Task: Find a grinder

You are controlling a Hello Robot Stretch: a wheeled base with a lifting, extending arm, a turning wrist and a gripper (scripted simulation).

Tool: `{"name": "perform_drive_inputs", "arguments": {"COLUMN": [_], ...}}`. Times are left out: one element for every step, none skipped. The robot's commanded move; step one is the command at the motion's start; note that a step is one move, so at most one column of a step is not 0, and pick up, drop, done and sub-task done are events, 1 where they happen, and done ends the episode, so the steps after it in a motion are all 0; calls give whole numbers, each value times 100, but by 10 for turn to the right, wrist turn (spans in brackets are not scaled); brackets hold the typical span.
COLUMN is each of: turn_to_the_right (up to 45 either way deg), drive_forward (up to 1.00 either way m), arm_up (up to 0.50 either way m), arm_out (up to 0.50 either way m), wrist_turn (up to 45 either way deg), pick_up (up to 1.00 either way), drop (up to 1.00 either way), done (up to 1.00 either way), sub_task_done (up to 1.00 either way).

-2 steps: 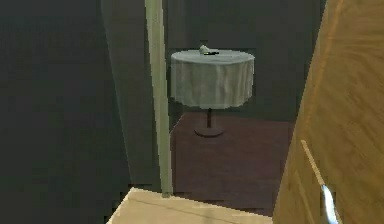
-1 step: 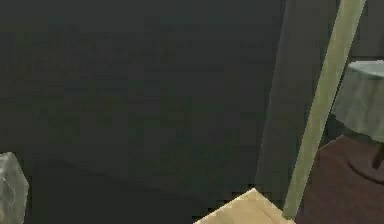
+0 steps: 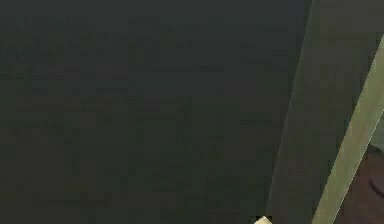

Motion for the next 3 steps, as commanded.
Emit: {"name": "perform_drive_inputs", "arguments": {"turn_to_the_right": [450, 90, 0], "drive_forward": [0, 0, 75], "arm_up": [0, 0, 0], "arm_out": [0, 0, 0], "wrist_turn": [0, 0, 0], "pick_up": [0, 0, 0], "drop": [0, 0, 0], "done": [0, 0, 0], "sub_task_done": [0, 0, 0]}}
